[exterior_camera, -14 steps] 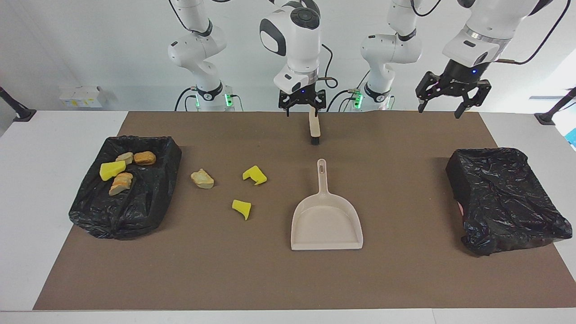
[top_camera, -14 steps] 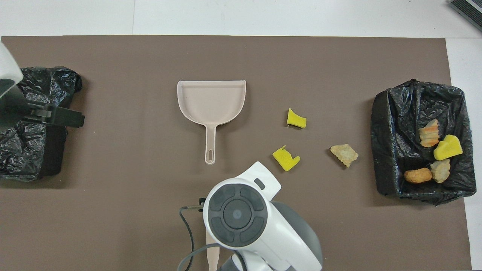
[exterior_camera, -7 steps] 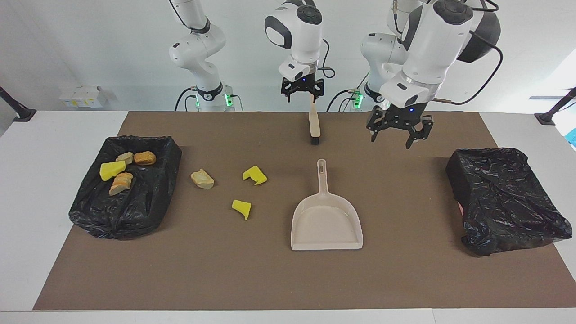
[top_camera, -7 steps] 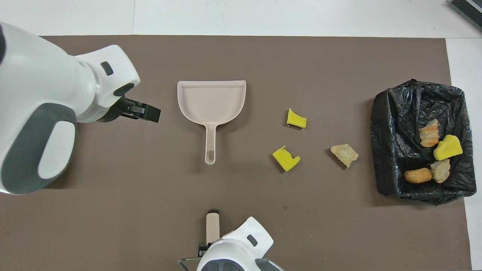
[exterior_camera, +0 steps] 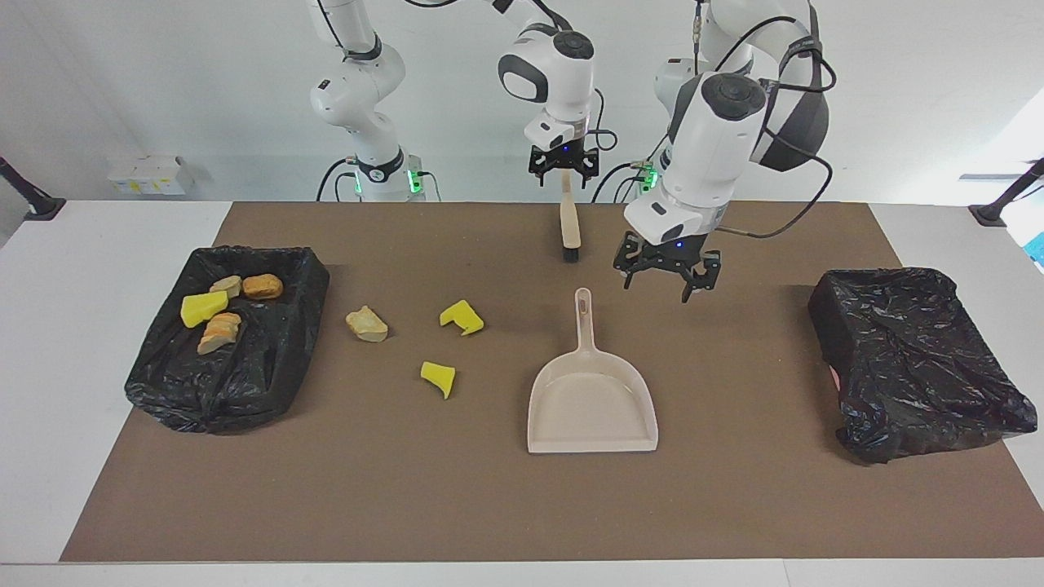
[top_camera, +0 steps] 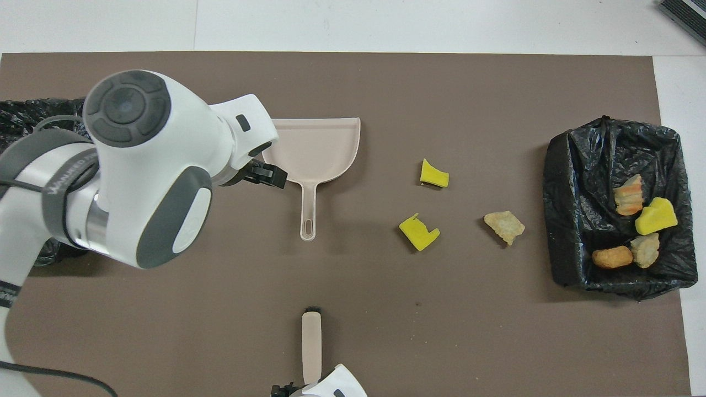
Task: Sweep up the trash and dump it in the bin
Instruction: 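Grasp the beige dustpan handle with the left gripper, then grasp the beige brush with the right gripper and move it toward the pieces, then sweep the yellow sponge pieces toward the dustpan with the right gripper's brush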
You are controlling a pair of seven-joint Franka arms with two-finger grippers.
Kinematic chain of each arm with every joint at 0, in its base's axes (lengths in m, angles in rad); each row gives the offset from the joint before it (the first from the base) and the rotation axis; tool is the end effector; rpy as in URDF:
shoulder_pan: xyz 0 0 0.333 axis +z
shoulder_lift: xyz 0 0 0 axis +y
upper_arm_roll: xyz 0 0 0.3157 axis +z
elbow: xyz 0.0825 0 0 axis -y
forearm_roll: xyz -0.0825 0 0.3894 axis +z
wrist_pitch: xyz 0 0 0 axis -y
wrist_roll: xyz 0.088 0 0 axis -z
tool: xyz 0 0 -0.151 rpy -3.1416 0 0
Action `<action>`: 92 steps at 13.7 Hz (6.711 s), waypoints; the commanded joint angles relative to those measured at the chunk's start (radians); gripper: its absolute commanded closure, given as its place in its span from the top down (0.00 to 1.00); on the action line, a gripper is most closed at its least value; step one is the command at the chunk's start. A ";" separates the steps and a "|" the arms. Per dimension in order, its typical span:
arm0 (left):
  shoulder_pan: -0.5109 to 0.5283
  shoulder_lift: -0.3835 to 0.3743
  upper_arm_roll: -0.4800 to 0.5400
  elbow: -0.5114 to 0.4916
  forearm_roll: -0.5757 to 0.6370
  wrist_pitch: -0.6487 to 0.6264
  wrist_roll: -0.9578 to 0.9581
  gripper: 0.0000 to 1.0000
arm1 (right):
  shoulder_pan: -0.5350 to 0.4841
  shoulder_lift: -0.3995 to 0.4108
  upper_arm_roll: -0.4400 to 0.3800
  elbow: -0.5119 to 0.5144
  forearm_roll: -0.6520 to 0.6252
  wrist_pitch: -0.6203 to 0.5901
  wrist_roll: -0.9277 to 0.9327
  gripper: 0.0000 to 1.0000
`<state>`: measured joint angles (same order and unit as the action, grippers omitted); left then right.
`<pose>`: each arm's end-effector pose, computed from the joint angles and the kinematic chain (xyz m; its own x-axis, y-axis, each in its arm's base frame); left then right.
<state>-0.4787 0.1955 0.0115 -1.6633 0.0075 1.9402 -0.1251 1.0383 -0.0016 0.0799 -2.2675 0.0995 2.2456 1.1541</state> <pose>0.5707 -0.2874 0.4518 0.9380 -0.3369 0.0818 -0.3381 -0.9411 0.0008 0.2213 0.4695 0.3103 0.9921 -0.0980 -0.0788 -0.0991 -0.9950 -0.0101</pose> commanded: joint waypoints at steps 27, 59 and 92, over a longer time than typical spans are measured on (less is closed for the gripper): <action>-0.133 0.076 0.007 -0.242 0.025 0.301 -0.275 0.83 | 0.013 0.058 -0.005 0.019 0.155 0.012 -0.151 0.00; -0.064 -0.123 0.019 -0.343 0.207 0.075 0.623 0.00 | -0.896 -0.009 -0.003 0.012 -0.426 -0.278 -0.778 0.00; -0.150 -0.156 0.016 -0.524 0.244 0.233 0.855 0.00 | -0.847 0.017 -0.011 0.016 -0.187 -0.241 -0.723 0.00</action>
<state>-0.6123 0.0553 0.0170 -2.1554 0.2279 2.1563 0.7206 0.1914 0.0014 0.0598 -2.2375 -0.0944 1.9539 0.4056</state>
